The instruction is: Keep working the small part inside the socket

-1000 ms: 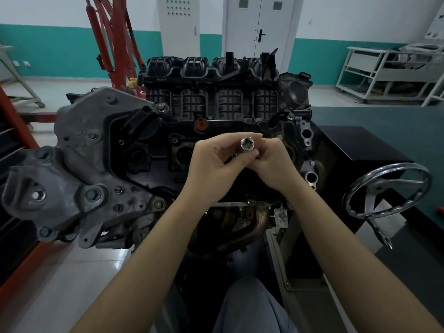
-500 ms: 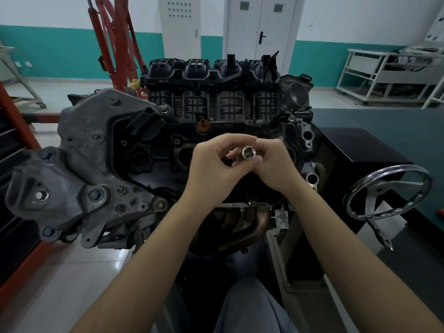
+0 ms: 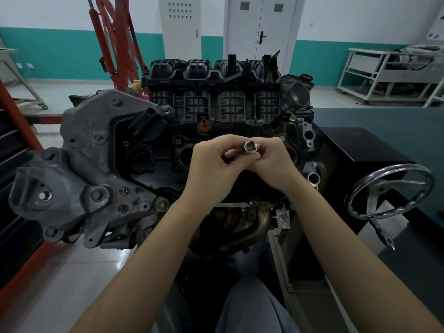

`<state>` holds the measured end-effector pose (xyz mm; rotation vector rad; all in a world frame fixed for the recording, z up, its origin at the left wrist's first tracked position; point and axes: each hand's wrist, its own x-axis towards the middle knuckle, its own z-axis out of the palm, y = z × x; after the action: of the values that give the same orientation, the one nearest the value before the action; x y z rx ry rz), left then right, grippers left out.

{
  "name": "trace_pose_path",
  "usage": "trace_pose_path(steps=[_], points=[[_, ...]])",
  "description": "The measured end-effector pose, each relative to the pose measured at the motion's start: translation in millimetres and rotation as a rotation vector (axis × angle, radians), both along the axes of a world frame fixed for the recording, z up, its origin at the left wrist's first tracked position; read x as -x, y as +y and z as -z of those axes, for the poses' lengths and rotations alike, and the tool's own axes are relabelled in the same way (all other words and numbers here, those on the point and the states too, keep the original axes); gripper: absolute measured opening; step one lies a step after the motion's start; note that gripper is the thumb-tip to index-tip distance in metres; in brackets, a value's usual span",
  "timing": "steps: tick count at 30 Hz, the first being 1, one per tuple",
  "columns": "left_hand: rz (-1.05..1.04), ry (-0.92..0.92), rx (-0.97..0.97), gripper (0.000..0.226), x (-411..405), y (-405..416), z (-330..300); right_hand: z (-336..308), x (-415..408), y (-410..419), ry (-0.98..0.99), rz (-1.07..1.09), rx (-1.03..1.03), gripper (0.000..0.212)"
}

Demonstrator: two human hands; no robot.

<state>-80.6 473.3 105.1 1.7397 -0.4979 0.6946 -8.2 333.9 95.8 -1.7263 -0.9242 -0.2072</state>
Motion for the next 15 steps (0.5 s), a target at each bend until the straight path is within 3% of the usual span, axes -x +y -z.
trace_pose_path(steps=[5,15], points=[[0.119,0.055,0.024,0.02,0.0,6.0,0.5,-2.2,-3.6,-4.4,0.05,-0.059,0.065,0.017],[0.056,0.026,0.024,0.019,0.8,3.4,-0.9,1.3,-2.3,-4.6,0.06,-0.064,-0.014,0.02]])
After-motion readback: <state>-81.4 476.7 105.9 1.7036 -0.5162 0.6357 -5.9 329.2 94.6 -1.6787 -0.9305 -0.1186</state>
